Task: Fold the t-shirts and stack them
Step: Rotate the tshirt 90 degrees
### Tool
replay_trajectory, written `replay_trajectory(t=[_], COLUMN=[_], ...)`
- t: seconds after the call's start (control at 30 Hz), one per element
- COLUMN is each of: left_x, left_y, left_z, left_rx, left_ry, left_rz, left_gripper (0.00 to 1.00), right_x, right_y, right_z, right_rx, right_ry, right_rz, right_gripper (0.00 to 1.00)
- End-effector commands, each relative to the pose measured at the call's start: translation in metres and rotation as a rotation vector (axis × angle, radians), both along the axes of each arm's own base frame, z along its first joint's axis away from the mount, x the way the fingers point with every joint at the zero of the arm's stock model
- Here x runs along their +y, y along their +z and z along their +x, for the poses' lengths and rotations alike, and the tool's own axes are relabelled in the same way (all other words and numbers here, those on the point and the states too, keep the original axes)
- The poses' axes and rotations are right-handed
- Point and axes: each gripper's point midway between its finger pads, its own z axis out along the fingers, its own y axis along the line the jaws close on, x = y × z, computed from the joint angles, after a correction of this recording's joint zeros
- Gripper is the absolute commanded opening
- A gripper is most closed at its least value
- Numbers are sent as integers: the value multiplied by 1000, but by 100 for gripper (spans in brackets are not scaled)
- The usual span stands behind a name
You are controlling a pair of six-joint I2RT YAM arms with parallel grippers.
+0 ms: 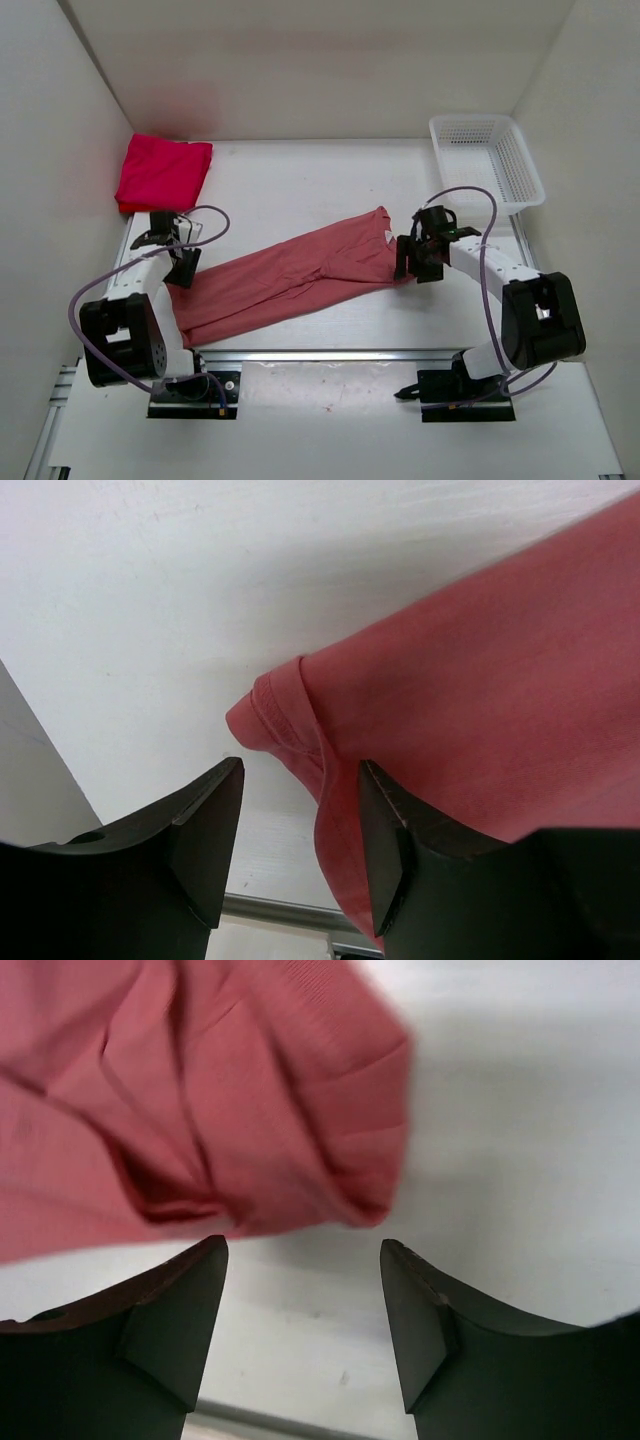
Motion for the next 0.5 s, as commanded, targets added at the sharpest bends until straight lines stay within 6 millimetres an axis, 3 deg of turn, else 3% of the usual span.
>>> replay_trajectory(t=[0.0,0.2,0.27,0.33,0.4,0.43,0.47], left_x=[1,13,15,16,17,18,18], left_y=[6,3,4,3,2,2,2], left_z=[1,-1,-1,-3,-3,-4,-5], left_rx=[-4,7,6,13,14,16,16], left_ry=[13,61,62,69,74,81,82], left_rz=[-12,-17,-5,-13,-7,-11,-12], left_gripper=[60,60,60,60,60,60,60], right_x=[-11,-5,1,1,4,0,0], right_y=[1,-20,-18,-23,-26,-30,-24], right_z=[29,27,27,25,31,36,51], right_rx=[-79,-27,-13,13,18,20,-10], right_ry=[-122,-114,-107,-112,-116,-124,-131], right_rz=[6,-7,-2,-6,-3,-22,-23], right_gripper=[62,53,51,41,17,9,0])
